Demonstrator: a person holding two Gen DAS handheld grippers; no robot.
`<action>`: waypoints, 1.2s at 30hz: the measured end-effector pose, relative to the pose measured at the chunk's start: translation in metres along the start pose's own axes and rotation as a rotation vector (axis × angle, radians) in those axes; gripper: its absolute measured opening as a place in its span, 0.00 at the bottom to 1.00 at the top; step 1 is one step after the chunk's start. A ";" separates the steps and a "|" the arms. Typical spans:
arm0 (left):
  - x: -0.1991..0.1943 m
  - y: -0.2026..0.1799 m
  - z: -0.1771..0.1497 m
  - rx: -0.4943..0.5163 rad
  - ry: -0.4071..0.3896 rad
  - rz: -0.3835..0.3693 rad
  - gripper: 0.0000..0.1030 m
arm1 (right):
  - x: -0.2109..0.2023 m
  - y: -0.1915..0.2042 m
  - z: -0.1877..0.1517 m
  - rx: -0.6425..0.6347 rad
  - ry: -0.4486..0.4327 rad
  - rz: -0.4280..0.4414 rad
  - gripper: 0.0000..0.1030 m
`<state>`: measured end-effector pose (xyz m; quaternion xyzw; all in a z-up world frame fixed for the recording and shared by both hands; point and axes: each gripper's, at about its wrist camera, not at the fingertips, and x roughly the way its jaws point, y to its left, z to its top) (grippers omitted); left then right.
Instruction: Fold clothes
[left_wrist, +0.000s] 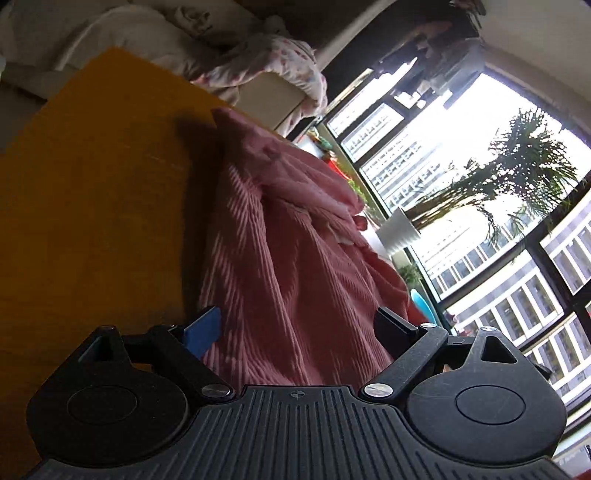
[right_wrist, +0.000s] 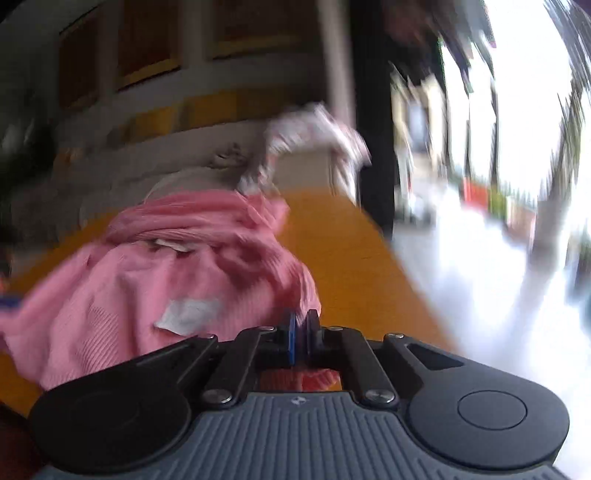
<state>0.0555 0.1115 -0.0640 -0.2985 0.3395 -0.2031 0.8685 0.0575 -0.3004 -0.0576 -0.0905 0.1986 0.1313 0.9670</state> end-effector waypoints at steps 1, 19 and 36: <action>0.000 -0.001 0.001 0.005 -0.001 -0.004 0.92 | -0.004 0.012 0.006 -0.092 -0.014 0.008 0.05; 0.012 -0.013 -0.018 0.080 0.073 -0.077 0.95 | -0.019 0.017 0.038 -0.021 0.138 0.446 0.38; -0.023 -0.043 -0.030 0.297 0.023 0.042 1.00 | 0.010 -0.038 -0.029 0.348 0.064 -0.035 0.70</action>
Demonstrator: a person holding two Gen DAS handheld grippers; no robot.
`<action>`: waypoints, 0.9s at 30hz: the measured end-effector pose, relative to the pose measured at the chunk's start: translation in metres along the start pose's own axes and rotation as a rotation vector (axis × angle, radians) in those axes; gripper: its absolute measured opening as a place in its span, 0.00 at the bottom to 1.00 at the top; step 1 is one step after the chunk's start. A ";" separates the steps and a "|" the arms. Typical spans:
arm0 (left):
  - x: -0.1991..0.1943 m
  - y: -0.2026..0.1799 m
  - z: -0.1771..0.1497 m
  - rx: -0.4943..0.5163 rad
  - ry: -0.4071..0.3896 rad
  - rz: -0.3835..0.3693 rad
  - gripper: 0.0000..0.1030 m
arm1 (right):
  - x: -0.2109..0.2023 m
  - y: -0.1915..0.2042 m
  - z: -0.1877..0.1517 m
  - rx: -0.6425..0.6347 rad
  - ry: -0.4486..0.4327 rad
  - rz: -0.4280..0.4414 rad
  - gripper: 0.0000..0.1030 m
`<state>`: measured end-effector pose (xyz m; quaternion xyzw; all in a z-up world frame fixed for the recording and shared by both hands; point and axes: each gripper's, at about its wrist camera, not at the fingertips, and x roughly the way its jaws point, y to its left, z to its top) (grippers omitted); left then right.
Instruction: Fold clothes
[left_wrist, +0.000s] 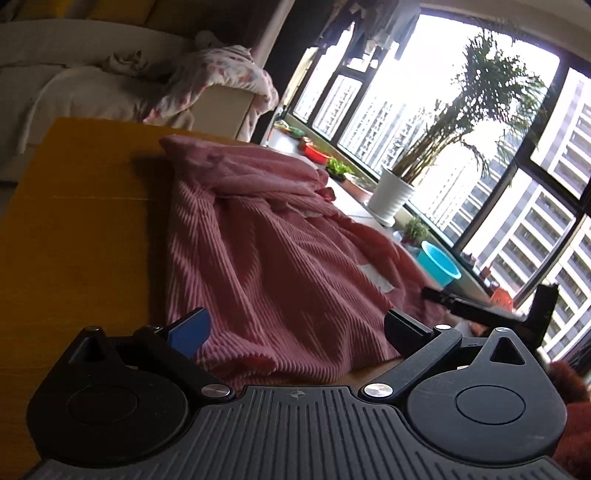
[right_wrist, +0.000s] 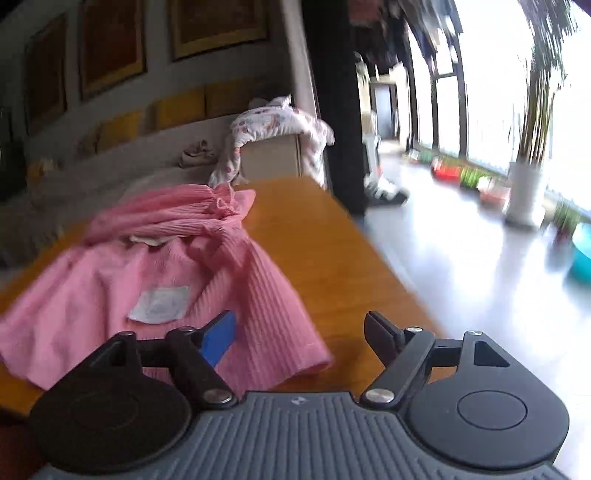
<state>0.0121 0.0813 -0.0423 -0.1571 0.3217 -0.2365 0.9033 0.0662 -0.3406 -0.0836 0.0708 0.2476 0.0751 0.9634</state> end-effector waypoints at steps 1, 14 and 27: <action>0.001 0.001 0.001 -0.012 0.001 -0.006 1.00 | 0.002 0.004 -0.001 -0.011 -0.009 0.018 0.48; 0.019 -0.023 0.043 -0.017 -0.005 -0.172 1.00 | -0.023 0.140 -0.015 -0.867 0.080 0.291 0.04; 0.178 -0.077 0.062 -0.232 0.331 -0.563 1.00 | -0.009 0.130 -0.020 -0.731 0.093 0.338 0.05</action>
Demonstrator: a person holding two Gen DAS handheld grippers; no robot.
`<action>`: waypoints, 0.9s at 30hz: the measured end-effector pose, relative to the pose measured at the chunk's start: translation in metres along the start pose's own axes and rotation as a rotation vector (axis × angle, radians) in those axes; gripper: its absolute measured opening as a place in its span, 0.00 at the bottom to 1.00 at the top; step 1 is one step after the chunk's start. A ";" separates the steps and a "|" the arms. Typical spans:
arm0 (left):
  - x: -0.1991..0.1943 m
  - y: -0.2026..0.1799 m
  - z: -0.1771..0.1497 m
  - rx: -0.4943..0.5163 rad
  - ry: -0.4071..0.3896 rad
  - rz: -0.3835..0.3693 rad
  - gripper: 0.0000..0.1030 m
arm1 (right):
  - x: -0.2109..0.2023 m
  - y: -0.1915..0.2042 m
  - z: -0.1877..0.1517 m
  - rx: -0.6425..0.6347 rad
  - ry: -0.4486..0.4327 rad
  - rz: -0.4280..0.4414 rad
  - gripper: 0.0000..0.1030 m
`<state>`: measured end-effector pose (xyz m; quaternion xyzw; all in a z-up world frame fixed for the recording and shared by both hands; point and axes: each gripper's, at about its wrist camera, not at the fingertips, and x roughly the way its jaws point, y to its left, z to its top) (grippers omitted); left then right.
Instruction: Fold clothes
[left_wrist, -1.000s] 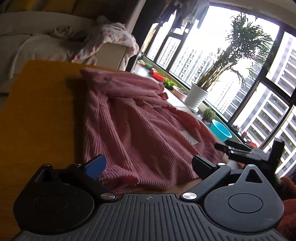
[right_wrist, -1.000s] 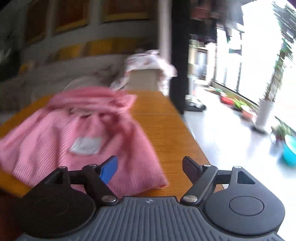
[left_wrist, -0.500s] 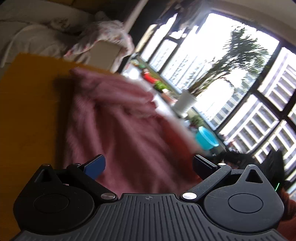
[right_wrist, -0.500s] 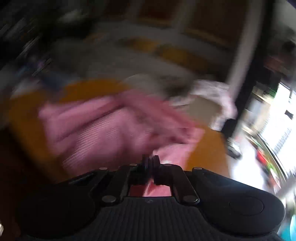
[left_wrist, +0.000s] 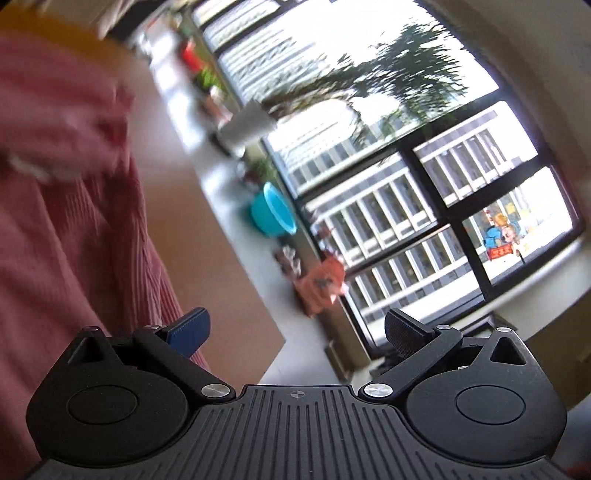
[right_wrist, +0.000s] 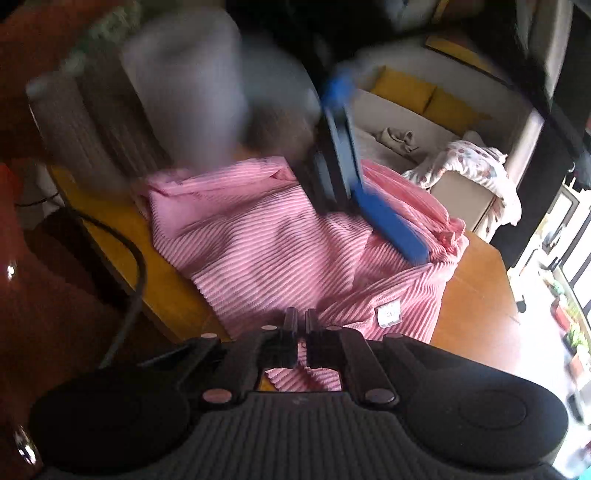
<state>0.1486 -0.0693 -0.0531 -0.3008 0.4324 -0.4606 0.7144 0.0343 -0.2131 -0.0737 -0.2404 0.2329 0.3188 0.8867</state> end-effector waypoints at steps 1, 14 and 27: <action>0.008 0.005 -0.002 -0.002 0.012 0.045 1.00 | -0.003 -0.002 -0.001 0.011 -0.002 0.004 0.05; 0.012 0.021 -0.025 0.047 0.018 0.121 0.99 | -0.070 -0.132 -0.041 0.381 -0.004 0.087 0.83; 0.004 0.012 -0.029 0.121 0.019 0.122 0.99 | 0.046 -0.187 -0.002 0.523 0.035 0.060 1.00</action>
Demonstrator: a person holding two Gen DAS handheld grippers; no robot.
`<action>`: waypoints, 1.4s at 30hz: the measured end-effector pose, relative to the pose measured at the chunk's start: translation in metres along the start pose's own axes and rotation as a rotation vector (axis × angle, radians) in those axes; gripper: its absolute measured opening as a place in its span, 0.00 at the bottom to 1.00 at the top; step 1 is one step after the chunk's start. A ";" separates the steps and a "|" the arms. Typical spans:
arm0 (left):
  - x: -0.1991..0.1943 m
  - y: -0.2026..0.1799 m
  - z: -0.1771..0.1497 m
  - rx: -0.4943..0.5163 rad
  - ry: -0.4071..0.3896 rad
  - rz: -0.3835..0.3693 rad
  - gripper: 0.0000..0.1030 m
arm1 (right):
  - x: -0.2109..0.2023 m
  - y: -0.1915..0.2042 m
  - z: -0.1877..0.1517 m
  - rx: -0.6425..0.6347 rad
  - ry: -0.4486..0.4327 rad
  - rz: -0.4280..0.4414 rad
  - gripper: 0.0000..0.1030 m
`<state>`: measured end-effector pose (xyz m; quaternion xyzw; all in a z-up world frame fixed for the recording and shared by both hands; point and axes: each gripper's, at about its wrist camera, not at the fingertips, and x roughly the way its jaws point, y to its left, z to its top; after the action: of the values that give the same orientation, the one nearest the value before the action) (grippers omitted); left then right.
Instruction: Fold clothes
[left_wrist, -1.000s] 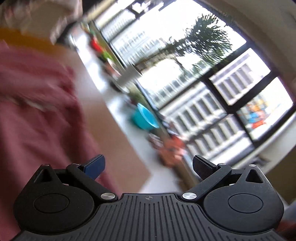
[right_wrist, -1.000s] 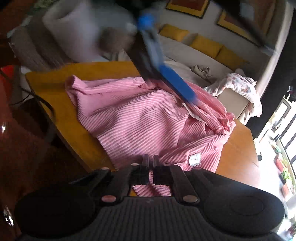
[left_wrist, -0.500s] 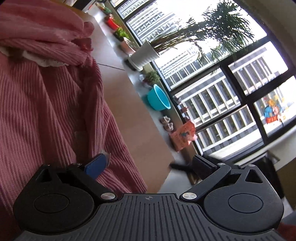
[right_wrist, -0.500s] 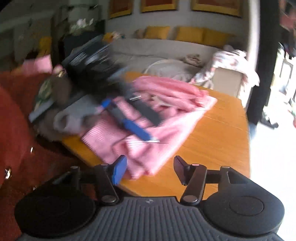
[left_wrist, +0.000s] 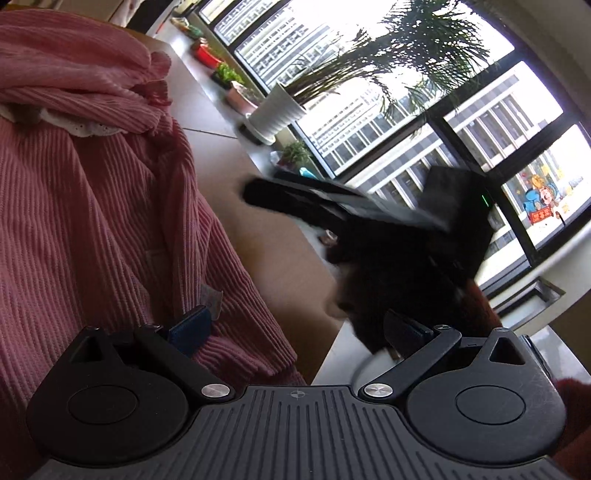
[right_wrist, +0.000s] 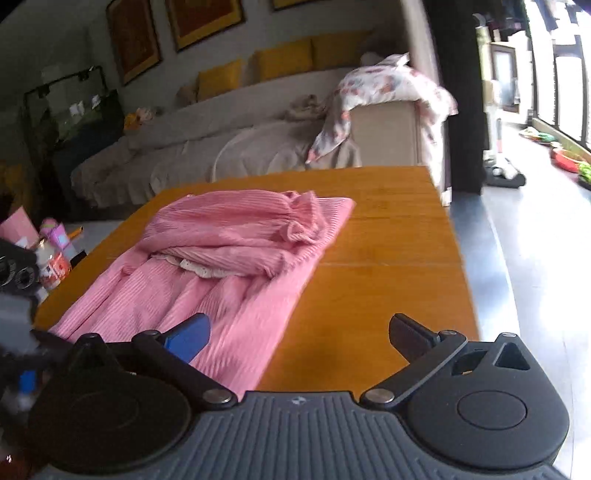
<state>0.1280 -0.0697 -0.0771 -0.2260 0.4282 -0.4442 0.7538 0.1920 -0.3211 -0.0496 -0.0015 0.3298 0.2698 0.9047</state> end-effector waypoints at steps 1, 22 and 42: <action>0.001 0.000 0.000 0.005 -0.001 0.000 0.99 | 0.010 0.005 0.005 -0.026 0.023 -0.016 1.00; -0.094 -0.030 -0.012 0.125 -0.150 0.113 1.00 | -0.002 0.070 -0.037 -0.254 0.106 -0.275 1.00; -0.143 -0.006 -0.087 0.359 -0.215 0.817 0.74 | -0.029 0.105 -0.075 -0.070 0.016 -0.241 1.00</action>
<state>0.0179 0.0545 -0.0553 0.0509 0.3177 -0.1519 0.9346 0.0779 -0.2592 -0.0723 -0.0747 0.3250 0.1704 0.9272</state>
